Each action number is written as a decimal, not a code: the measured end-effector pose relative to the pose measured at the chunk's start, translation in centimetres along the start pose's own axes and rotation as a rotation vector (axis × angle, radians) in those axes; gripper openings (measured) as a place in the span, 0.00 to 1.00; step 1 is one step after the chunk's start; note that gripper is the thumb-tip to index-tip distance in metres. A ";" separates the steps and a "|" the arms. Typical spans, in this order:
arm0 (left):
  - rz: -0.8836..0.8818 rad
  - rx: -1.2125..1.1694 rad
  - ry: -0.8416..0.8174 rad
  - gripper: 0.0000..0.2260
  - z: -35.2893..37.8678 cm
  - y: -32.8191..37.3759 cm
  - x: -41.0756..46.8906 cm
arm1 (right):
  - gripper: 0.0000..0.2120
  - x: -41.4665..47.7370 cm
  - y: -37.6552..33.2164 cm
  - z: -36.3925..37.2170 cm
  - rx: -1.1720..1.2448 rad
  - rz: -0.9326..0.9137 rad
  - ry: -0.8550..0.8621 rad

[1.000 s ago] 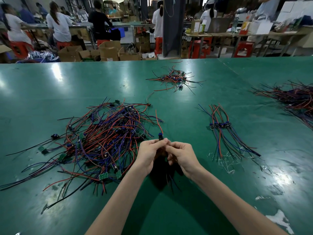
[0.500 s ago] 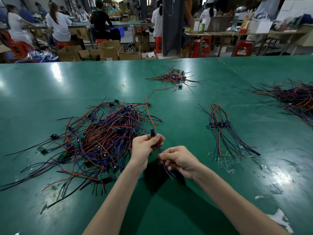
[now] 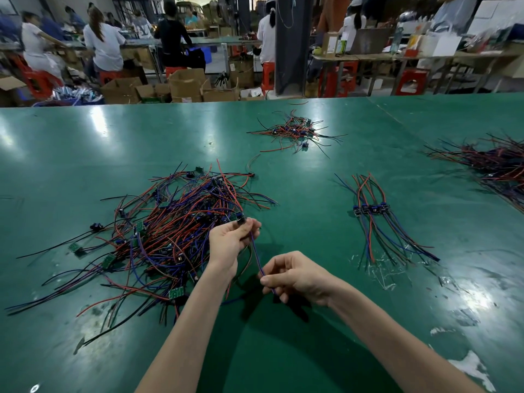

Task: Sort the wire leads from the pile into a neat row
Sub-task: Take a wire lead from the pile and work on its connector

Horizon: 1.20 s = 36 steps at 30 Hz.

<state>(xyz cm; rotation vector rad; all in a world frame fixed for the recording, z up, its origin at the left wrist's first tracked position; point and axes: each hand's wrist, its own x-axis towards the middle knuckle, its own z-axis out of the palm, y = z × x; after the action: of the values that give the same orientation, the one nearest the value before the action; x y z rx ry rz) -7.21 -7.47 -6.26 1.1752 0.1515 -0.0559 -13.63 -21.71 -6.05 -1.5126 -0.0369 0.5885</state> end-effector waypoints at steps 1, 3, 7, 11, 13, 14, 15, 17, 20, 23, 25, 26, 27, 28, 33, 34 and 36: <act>0.000 0.002 -0.002 0.06 0.0 -0.1 0.0 | 0.06 -0.1 0.1 -0.1 -0.022 -0.007 -0.007; -0.002 0.007 -0.005 0.06 0.1 -0.2 0.0 | 0.05 -0.1 0.1 -0.3 -0.059 -0.017 -0.020; -0.016 0.002 -0.002 0.05 0.1 -0.4 0.1 | 0.04 0.0 0.1 -0.5 -0.107 -0.030 -0.030; -0.024 0.013 -0.005 0.06 0.2 -0.6 0.4 | 0.04 0.1 0.2 -0.9 -0.119 -0.038 -0.016; -0.027 0.020 -0.004 0.06 0.4 -0.7 0.7 | 0.04 0.1 0.1 -1.1 -0.122 -0.036 -0.008; -0.029 0.020 -0.003 0.06 0.5 -0.7 0.8 | 0.03 0.1 0.0 -1.2 -0.130 -0.034 0.001; -0.031 0.018 -0.001 0.06 0.6 -0.7 0.9 | 0.03 0.1 0.0 -1.3 -0.143 -0.031 0.012; -0.035 0.010 0.002 0.05 0.7 -0.7 1.1 | 0.04 0.1 0.0 -1.5 -0.163 -0.022 0.026; -0.038 0.000 0.002 0.06 0.6 -0.6 1.1 | 0.04 0.1 0.0 -1.6 -0.169 -0.026 0.014; -0.048 -0.010 0.003 0.06 0.4 -0.5 1.1 | 0.02 -0.1 0.0 -1.7 -0.199 -0.050 -0.030; -0.055 -0.022 0.006 0.05 0.4 -0.5 1.1 | 0.03 -0.2 -0.2 -1.9 -0.234 -0.052 -0.045; -0.059 -0.026 0.007 0.05 0.4 -0.4 1.1 | 0.04 -0.2 -0.3 -1.9 -0.246 -0.052 -0.055; -0.061 -0.028 0.007 0.05 0.4 -0.4 1.2 | 0.05 -0.3 -0.4 -2.0 -0.256 -0.056 -0.066; -0.060 -0.029 0.006 0.05 0.4 -0.4 1.2 | 0.05 -0.3 -0.5 -2.0 -0.262 -0.061 -0.077; -0.060 -0.019 -0.002 0.05 0.4 -0.4 1.0 | 0.04 -0.8 -0.6 -1.8 -0.230 -0.050 -0.143; -0.061 -0.024 -0.001 0.05 0.4 -0.3 1.0 | 0.04 -0.8 -0.6 -1.7 -0.222 -0.037 -0.153; -0.066 -0.041 0.006 0.05 0.3 -0.2 1.0 | 0.04 -0.8 -0.5 -1.6 -0.213 -0.028 -0.169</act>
<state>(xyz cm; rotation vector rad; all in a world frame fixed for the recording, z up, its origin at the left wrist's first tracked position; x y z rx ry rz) -6.19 -7.82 -6.48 1.1296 0.1955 -0.1067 -13.54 -23.42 -5.41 -1.6616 -0.2576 0.7056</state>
